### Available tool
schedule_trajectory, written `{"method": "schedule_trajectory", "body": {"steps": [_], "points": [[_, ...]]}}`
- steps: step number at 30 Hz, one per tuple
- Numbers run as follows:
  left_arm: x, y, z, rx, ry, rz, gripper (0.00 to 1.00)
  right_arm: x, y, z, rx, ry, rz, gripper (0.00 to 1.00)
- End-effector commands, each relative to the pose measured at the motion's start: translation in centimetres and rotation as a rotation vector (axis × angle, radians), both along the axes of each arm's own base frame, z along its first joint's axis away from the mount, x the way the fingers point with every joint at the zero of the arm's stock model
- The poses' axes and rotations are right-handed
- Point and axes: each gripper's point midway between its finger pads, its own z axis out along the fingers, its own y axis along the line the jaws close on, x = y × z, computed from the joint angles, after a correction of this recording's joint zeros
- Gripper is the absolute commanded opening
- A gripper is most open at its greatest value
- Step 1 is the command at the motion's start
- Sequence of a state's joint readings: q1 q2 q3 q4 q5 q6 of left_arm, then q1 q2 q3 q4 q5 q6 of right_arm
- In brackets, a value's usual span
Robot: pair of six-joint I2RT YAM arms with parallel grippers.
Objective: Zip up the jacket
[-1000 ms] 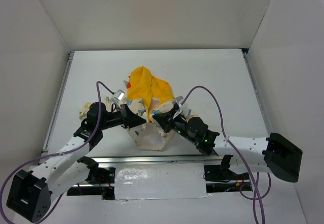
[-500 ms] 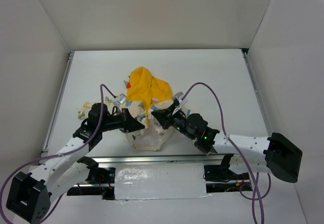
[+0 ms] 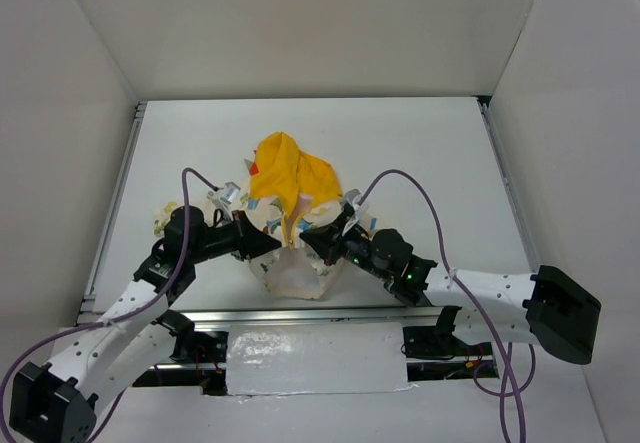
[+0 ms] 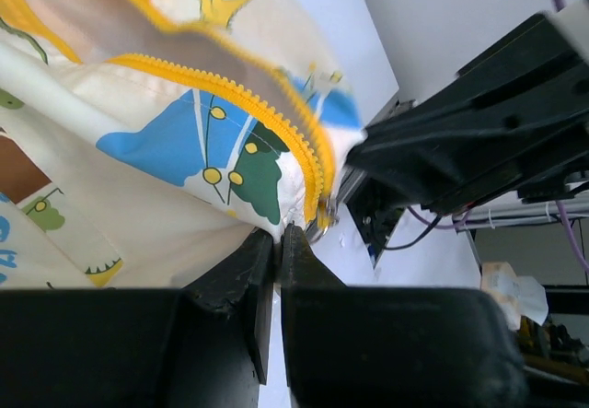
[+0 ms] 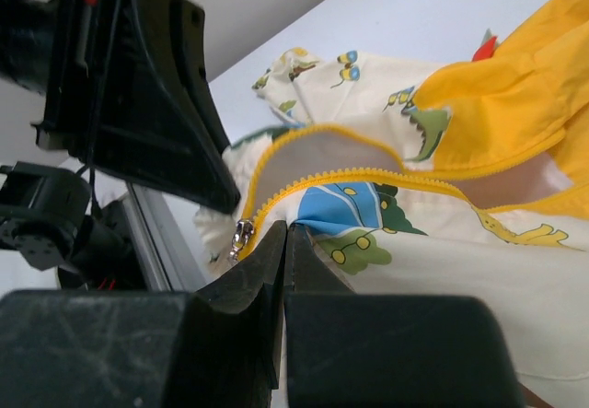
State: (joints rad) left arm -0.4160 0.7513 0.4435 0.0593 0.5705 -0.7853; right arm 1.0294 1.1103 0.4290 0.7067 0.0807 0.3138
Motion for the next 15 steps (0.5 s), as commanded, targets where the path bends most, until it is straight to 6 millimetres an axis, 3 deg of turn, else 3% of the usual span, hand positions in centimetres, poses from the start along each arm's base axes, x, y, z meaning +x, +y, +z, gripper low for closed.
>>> {"method": "schedule_trajectory", "body": {"steps": [1,15], "points": [[1.0,-0.1,3.8,-0.041,-0.125,0.025,0.00,-1.4,0.5,1.3,0.060,-0.011,0.076,0.00],[1.5,-0.3,4.6,-0.055,-0.133,0.034,0.00,-1.0,0.0,1.8,0.104,-0.002,0.040,0.00]]}}
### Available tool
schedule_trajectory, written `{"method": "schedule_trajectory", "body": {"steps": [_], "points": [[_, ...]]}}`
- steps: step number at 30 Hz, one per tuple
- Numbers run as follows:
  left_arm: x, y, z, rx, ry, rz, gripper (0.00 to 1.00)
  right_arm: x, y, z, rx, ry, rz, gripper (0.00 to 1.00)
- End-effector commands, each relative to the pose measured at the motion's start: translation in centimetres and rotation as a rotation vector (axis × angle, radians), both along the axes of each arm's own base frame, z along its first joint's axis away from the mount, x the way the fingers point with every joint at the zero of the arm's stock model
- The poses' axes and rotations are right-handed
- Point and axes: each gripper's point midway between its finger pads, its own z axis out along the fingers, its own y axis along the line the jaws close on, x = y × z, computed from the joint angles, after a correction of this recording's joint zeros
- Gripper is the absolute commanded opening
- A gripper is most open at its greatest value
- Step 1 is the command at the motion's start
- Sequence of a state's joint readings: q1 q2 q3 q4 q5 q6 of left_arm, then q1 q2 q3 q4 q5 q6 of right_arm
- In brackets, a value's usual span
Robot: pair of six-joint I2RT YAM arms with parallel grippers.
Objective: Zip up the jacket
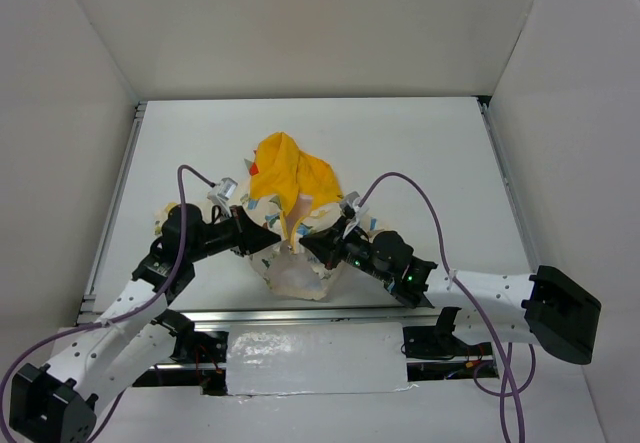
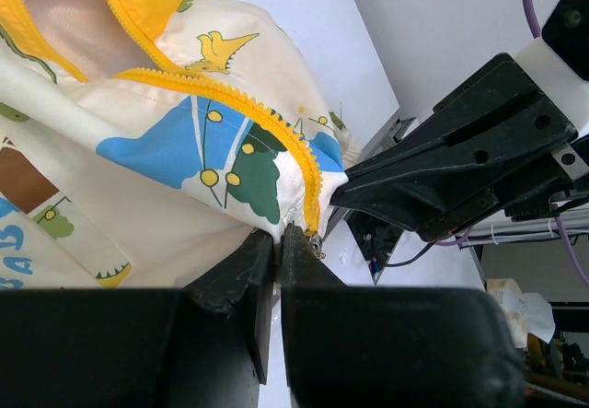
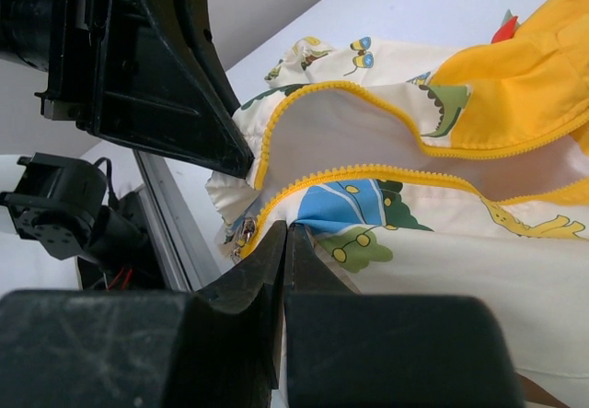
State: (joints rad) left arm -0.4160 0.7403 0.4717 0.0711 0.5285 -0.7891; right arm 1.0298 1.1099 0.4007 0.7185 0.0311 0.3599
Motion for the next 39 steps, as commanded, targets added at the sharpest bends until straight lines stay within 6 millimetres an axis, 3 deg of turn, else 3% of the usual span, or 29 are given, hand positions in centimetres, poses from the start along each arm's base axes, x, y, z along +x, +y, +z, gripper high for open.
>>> {"method": "schedule_trajectory", "body": {"steps": [1,8,39], "points": [[0.6,-0.5,3.0,-0.041,-0.085,-0.009,0.00,0.2,-0.3,2.8,0.092,-0.044,-0.022,0.00],[0.6,-0.6,2.5,-0.036,-0.061,-0.014,0.00,1.4,-0.5,2.8,0.071,-0.047,-0.085,0.00],[0.7,-1.0,1.3,-0.039,-0.031,-0.029,0.00,2.0,0.5,2.9,0.061,-0.058,-0.082,0.00]]}}
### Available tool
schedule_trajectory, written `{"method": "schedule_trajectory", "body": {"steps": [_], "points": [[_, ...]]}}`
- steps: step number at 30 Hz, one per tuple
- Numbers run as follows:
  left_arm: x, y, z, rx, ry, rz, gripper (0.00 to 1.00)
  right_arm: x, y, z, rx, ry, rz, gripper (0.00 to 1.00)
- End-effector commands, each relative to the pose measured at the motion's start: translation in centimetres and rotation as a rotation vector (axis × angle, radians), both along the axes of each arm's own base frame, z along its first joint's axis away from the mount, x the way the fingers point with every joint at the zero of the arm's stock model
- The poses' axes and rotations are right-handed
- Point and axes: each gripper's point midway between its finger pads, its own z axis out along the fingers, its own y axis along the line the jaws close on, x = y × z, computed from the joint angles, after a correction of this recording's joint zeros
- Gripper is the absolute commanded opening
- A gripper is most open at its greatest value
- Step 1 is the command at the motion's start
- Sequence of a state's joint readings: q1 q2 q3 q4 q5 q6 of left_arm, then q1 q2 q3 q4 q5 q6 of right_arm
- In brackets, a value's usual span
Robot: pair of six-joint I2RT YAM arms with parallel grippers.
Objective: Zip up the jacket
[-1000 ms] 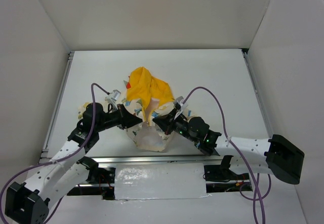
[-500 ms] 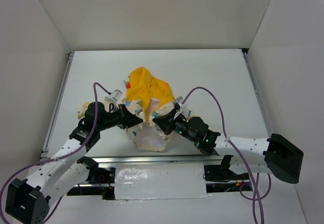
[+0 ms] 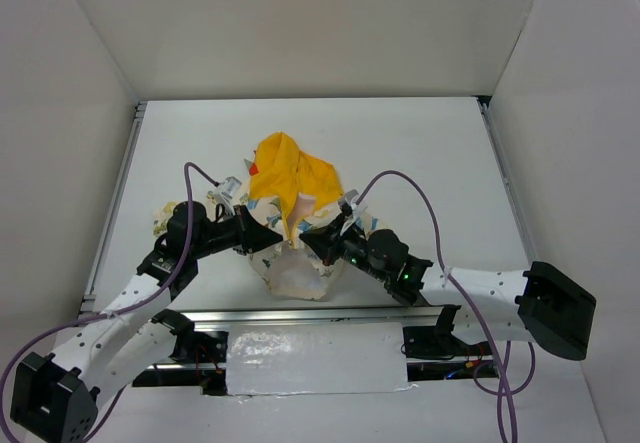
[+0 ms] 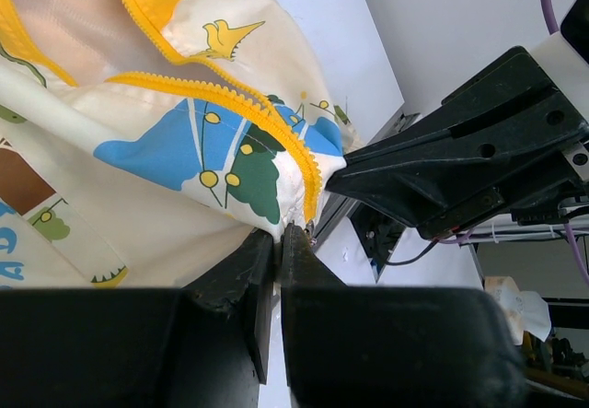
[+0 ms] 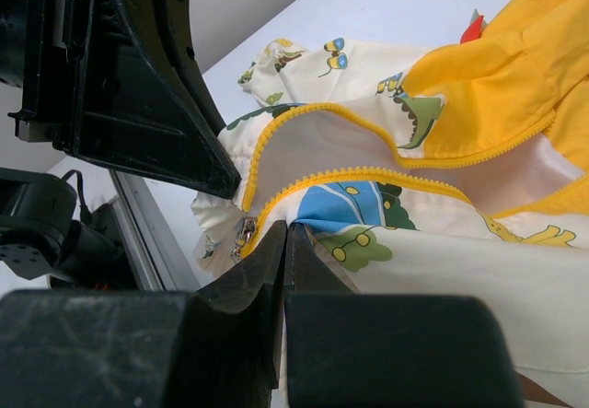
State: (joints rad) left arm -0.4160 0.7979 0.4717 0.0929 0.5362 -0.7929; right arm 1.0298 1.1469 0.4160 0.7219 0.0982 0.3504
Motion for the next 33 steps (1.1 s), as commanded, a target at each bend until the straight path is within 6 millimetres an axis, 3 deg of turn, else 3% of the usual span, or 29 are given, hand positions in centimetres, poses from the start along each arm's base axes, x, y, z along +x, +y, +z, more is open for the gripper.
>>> {"method": "schedule_trajectory", "body": {"steps": [1,33], "points": [[0.27,-0.65,2.27,-0.051,-0.067,-0.022,0.00,0.74,0.59,3.55,0.082,-0.063,-0.018,0.00],[0.63,-0.54,1.42,-0.040,-0.043,-0.001,0.00,0.90,-0.02,4.11,0.094,-0.074,-0.043,0.00]]}}
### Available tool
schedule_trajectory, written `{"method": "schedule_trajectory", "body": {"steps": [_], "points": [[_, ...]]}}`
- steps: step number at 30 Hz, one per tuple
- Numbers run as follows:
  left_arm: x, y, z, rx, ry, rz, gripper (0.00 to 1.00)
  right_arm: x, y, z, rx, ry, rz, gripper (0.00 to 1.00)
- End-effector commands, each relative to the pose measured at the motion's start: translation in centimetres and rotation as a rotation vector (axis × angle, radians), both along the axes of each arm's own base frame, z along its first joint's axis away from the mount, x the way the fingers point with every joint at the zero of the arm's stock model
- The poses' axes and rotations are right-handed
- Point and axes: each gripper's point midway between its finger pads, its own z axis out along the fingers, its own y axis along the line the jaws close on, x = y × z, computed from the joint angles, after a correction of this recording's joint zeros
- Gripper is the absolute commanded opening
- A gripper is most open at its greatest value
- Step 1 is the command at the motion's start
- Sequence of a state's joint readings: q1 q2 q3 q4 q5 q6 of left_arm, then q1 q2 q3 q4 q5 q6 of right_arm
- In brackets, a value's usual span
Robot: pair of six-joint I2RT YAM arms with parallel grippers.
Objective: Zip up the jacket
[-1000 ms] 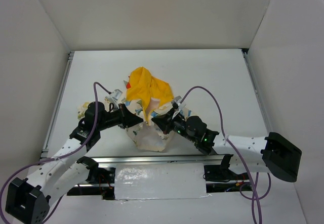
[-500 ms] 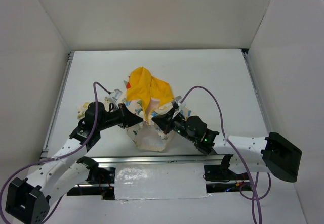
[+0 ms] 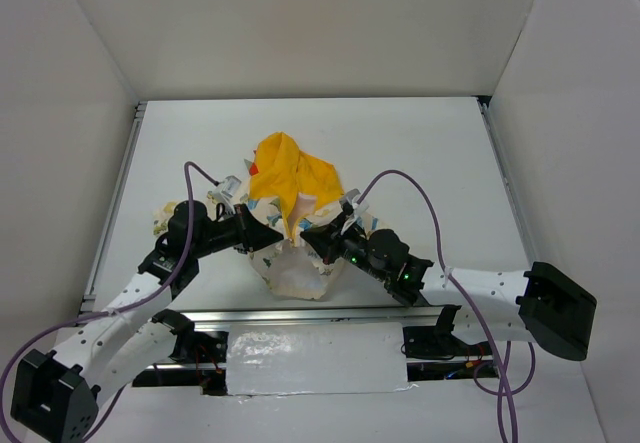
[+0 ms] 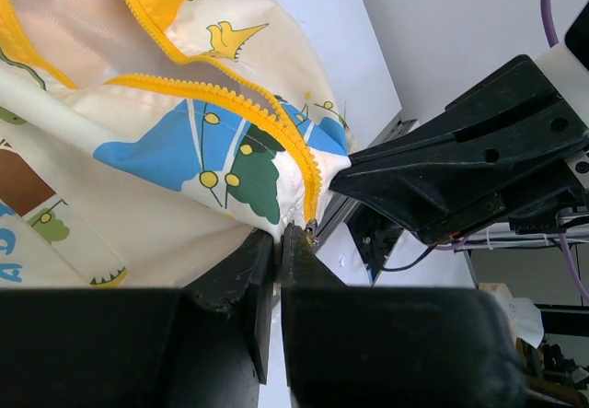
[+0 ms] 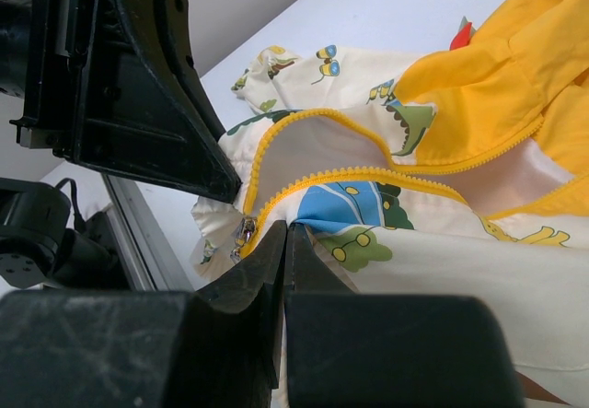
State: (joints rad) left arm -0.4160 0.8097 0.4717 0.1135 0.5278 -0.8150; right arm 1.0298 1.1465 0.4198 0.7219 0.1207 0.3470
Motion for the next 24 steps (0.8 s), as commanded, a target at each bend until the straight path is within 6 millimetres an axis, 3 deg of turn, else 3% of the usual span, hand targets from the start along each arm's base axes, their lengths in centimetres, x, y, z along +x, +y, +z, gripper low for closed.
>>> {"method": "schedule_trajectory", "body": {"steps": [1,24], "points": [[0.28,-0.47,1.25,-0.028,-0.051,-0.016,0.00,0.44,0.18,3.98,0.093,-0.071,-0.017,0.00],[0.17,-0.44,0.74,-0.019,-0.037,-0.015,0.00,0.58,0.08,4.72,0.100,-0.084,-0.024,0.00]]}}
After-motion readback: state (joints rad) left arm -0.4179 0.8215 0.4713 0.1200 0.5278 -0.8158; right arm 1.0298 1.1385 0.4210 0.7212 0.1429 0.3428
